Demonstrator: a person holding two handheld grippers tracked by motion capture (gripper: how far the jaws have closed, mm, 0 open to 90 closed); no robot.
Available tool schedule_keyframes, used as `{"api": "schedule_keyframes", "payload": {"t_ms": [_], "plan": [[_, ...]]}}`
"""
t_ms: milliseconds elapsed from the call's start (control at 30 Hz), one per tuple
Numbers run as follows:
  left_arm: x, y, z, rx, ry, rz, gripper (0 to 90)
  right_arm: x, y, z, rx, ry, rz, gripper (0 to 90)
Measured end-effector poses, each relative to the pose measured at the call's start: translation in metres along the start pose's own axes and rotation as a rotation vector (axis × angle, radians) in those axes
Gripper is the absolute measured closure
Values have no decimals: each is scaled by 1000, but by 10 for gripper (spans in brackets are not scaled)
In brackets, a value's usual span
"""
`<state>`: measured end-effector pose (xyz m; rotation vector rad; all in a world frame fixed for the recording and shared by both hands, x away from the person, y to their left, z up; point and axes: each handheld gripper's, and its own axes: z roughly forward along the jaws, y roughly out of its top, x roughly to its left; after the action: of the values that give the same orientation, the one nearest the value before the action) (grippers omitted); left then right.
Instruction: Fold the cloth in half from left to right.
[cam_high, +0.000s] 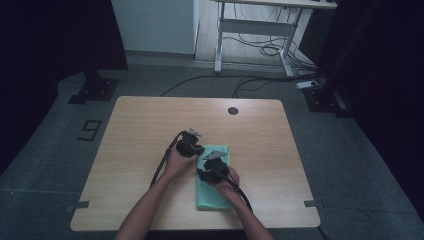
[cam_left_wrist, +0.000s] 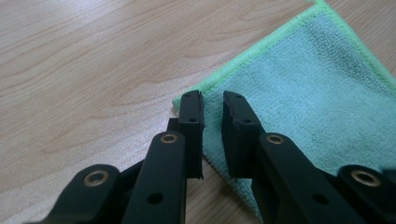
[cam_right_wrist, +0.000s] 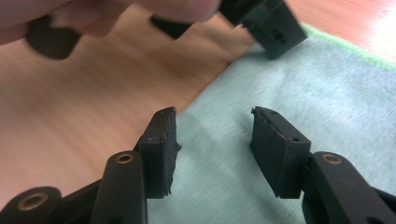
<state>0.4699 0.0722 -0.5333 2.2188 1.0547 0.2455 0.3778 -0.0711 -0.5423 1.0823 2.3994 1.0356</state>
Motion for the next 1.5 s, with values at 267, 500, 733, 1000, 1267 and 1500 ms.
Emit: {"api": "schedule_keyframes", "payload": {"t_ms": [267,500,733,1000,1267,1500], "plan": [[0,0,0,-2,1,-6,792,26,-24,-23,-4,66,-84,475],[-1,-1,0,-4,7,-8,792,38,-42,-38,-25,106,-117,471],[-1,-2,0,-9,5,-8,792,36,-59,-52,-51,124,-93,467],[-1,-3,0,-16,8,-14,790,40,-67,-60,-47,121,-100,446],[-4,1,-1,8,6,11,741,39,-71,-63,-86,133,-60,401],[-8,4,-9,-27,20,22,575,17,-61,-80,-165,99,-11,386]]}}
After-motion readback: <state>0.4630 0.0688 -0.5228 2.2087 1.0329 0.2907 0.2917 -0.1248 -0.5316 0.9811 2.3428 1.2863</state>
